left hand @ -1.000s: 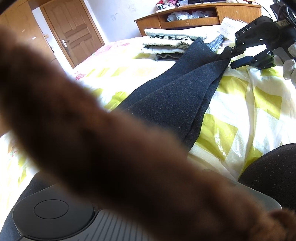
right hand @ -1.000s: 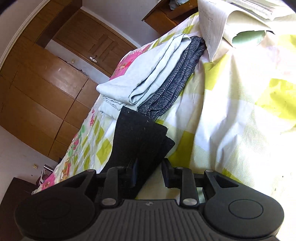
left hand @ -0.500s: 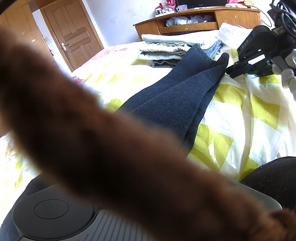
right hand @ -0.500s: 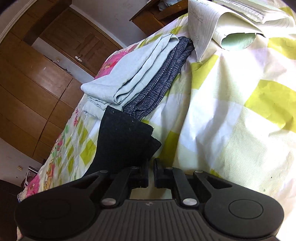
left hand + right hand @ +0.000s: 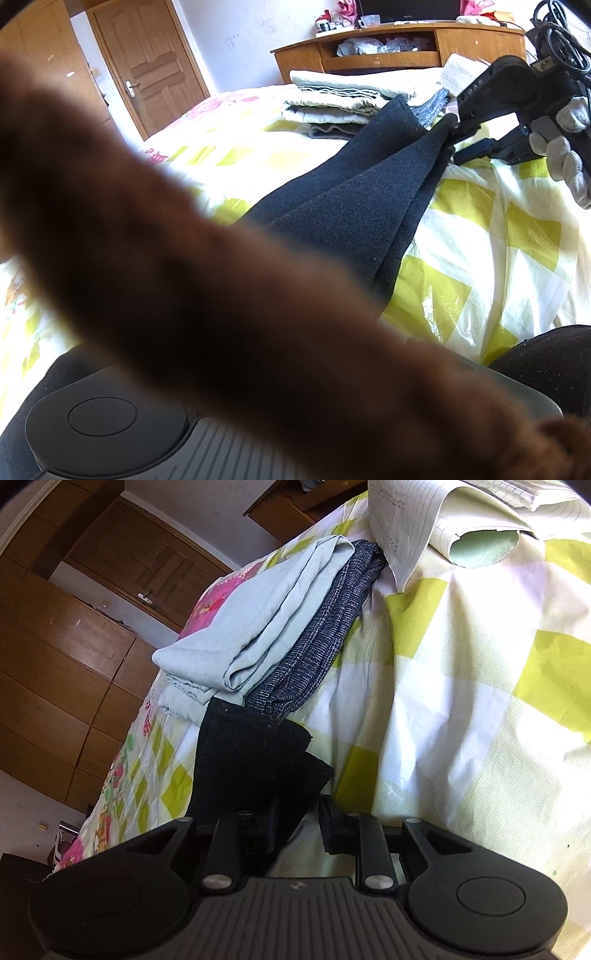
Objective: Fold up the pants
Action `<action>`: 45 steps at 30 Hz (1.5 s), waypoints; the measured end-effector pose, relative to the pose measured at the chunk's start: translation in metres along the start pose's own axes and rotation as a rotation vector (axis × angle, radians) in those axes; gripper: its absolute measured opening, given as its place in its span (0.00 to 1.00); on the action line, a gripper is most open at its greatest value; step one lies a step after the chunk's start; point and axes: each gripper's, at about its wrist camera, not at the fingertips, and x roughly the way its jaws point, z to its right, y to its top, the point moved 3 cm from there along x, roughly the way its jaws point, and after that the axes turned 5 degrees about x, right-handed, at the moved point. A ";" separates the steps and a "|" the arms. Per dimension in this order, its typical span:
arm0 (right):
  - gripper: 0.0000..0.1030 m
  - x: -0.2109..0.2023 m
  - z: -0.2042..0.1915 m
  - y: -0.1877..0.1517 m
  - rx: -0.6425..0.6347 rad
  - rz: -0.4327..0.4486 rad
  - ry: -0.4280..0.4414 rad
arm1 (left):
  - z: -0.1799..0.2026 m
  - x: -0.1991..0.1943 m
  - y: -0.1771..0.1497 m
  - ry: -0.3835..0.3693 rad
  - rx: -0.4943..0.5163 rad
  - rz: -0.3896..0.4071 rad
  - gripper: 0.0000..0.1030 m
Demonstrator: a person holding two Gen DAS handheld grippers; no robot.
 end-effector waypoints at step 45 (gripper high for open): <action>0.28 -0.024 -0.240 -0.278 -0.943 -0.431 0.394 | -0.138 -0.145 -0.162 0.404 -0.380 -0.092 0.47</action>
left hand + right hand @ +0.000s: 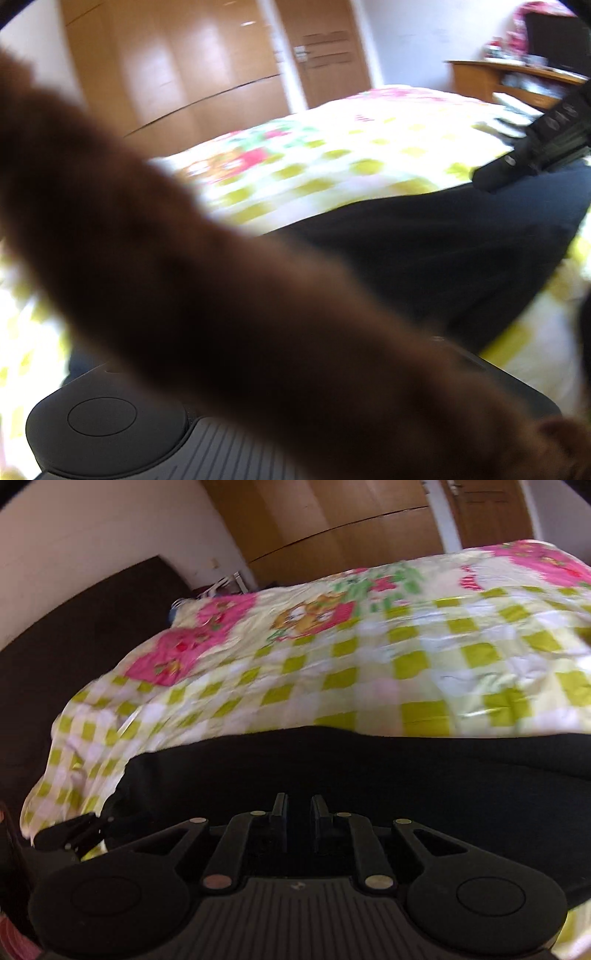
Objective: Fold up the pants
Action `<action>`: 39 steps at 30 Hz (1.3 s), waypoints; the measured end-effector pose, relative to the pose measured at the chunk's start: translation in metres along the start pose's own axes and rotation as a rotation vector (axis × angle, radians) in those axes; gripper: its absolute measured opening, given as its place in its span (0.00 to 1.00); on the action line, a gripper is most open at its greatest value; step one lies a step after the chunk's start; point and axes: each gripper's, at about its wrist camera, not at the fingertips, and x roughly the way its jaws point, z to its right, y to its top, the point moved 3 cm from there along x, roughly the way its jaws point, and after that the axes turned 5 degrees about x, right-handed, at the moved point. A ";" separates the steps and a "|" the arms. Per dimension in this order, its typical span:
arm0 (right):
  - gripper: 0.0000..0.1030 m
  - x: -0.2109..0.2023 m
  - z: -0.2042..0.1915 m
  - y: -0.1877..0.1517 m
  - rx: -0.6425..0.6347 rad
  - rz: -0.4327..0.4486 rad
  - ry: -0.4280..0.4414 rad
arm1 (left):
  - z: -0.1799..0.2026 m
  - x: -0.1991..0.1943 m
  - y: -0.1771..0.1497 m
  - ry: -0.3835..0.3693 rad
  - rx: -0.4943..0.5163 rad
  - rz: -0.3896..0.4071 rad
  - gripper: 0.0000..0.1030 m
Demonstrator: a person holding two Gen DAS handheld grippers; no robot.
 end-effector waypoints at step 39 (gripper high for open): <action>0.21 0.133 -0.245 -0.055 -0.656 -0.203 0.192 | -0.155 -0.008 -0.088 0.238 0.201 0.039 0.39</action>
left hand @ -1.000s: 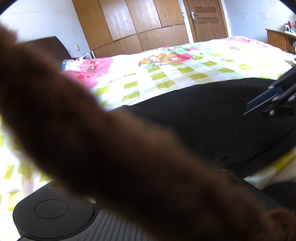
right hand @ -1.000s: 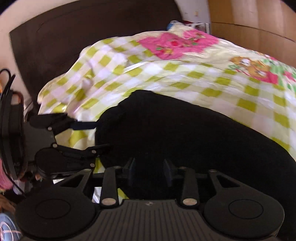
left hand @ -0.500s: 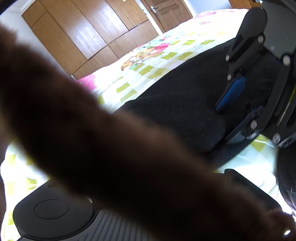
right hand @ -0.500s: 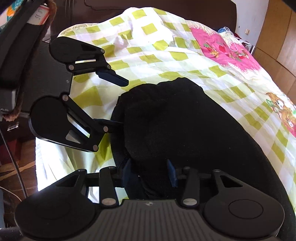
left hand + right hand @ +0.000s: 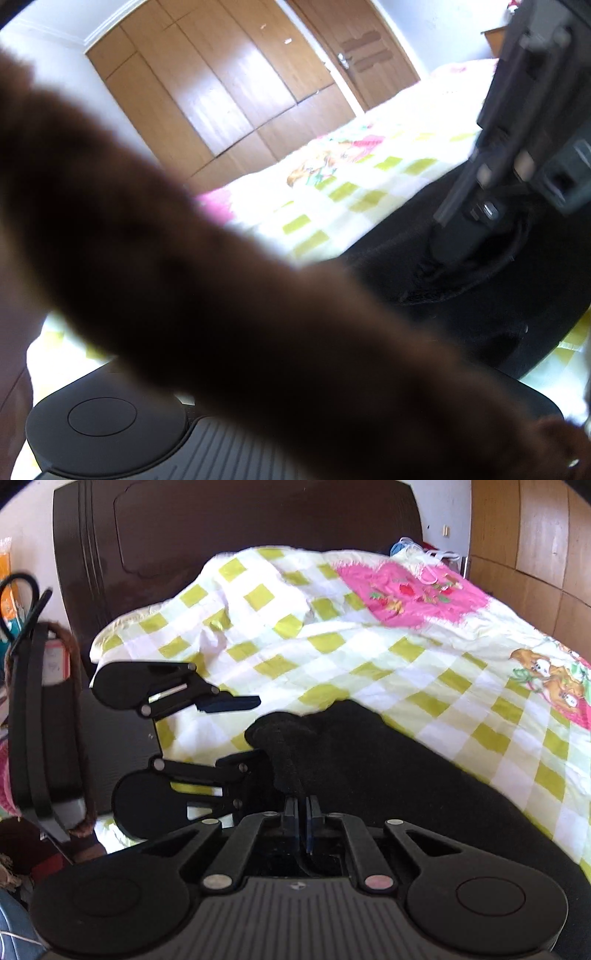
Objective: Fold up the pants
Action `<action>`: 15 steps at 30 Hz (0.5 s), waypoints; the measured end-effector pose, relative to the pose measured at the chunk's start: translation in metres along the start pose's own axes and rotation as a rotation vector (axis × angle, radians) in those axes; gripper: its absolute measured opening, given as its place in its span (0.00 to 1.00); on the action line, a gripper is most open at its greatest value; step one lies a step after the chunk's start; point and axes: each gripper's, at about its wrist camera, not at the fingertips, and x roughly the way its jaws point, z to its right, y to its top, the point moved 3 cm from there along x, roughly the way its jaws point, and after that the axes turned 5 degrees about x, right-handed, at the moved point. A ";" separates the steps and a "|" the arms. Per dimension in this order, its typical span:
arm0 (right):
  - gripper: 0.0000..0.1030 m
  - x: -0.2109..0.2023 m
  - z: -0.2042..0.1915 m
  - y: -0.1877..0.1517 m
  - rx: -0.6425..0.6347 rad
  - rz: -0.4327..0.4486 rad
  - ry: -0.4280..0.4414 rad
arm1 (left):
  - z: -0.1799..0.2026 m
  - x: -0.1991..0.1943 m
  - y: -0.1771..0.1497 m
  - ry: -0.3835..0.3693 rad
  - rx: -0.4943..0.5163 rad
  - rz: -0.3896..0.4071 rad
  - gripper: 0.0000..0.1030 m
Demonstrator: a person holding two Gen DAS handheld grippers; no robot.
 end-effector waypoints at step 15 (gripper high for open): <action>0.38 0.030 0.004 -0.033 0.088 -0.045 0.018 | -0.014 0.002 -0.032 0.121 -0.077 -0.208 0.42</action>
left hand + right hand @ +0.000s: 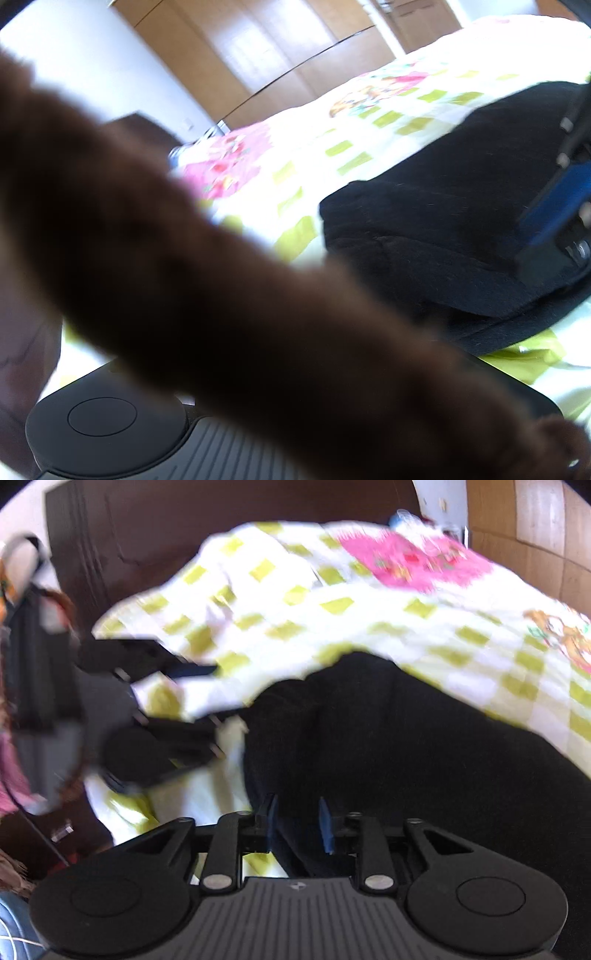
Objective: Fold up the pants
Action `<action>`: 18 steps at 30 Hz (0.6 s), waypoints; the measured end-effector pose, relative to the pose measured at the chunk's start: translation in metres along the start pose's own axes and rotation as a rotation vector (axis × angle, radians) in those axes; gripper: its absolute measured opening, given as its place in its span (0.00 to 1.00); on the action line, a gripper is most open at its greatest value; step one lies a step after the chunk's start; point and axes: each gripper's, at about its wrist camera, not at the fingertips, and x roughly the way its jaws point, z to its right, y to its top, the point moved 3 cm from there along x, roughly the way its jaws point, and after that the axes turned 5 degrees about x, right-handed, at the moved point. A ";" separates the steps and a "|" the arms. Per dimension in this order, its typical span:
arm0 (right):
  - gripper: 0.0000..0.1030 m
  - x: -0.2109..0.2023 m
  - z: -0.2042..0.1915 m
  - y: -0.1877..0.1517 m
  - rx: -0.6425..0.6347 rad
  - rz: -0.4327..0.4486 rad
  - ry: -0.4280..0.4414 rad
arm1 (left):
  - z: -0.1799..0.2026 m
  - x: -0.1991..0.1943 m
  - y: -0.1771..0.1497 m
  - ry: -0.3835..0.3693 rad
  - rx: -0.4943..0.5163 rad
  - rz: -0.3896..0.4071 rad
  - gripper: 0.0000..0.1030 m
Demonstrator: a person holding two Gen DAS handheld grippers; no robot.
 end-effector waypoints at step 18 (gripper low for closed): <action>0.45 -0.236 0.228 -0.149 0.810 0.269 -0.368 | 0.174 -0.091 0.156 -0.428 0.047 0.294 0.42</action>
